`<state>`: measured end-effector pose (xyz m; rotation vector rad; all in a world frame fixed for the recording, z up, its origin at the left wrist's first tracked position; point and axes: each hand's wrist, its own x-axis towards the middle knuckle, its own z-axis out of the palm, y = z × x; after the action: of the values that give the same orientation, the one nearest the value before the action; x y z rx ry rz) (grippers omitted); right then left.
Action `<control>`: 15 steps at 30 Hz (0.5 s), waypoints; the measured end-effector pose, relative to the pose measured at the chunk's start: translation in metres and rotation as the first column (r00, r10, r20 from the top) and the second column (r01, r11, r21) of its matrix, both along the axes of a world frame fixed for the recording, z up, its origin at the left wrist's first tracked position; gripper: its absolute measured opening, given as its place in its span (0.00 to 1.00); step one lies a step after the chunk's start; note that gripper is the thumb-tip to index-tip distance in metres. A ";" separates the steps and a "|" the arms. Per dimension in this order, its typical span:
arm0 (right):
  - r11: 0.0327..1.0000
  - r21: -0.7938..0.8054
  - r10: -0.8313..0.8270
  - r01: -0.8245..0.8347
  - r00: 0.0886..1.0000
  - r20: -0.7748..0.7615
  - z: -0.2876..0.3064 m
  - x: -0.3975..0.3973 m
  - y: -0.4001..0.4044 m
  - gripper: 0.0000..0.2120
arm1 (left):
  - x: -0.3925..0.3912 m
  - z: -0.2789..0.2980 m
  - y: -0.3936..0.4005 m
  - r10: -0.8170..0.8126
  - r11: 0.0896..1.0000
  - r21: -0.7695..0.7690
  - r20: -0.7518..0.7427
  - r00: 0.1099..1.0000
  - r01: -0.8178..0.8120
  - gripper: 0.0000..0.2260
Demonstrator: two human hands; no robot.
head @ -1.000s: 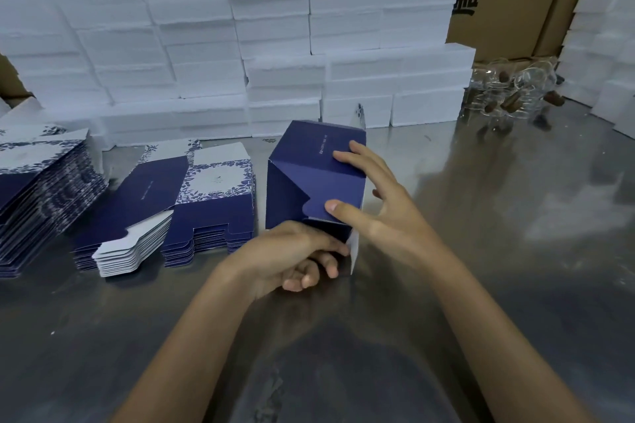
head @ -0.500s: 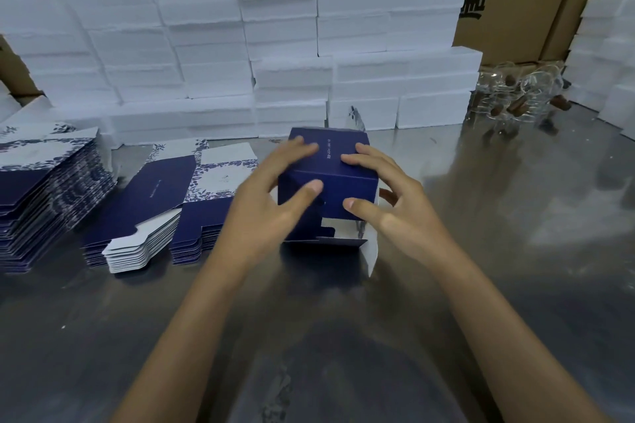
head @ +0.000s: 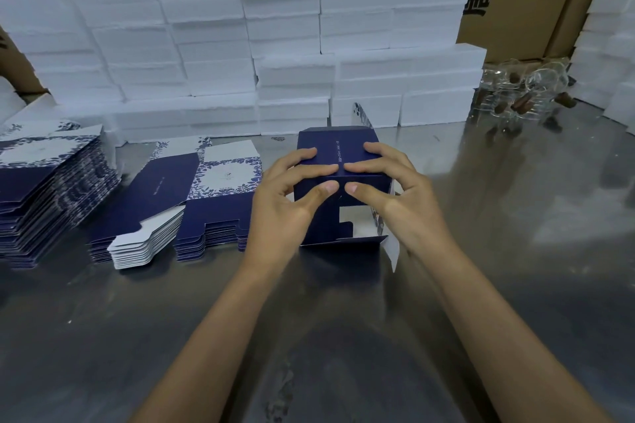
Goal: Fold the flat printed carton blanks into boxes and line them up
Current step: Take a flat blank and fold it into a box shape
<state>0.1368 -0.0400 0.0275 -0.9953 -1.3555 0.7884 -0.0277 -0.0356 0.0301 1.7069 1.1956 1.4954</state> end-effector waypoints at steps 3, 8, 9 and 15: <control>0.996 -0.035 0.085 -0.086 0.996 -0.037 0.000 0.008 0.001 0.12 | -0.005 0.001 0.001 -0.056 0.998 -0.028 0.008 0.998 0.056 0.10; 0.998 -0.018 0.064 -0.065 0.996 -0.064 -0.001 0.010 0.003 0.11 | -0.006 0.002 0.002 -0.086 0.996 -0.035 0.005 0.996 0.086 0.10; 0.996 -0.029 0.081 -0.083 0.995 -0.065 -0.001 0.012 0.003 0.11 | -0.009 0.002 0.003 -0.114 0.993 -0.043 0.008 0.993 0.114 0.10; 0.992 -0.055 0.105 -0.111 0.989 -0.107 -0.004 0.020 0.007 0.12 | -0.009 0.002 0.004 -0.118 0.993 -0.019 0.033 0.992 0.119 0.09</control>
<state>0.1567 -0.0332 0.0231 -0.9207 -1.3105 0.9551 -0.0363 -0.0320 0.0318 1.7033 1.0703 1.4285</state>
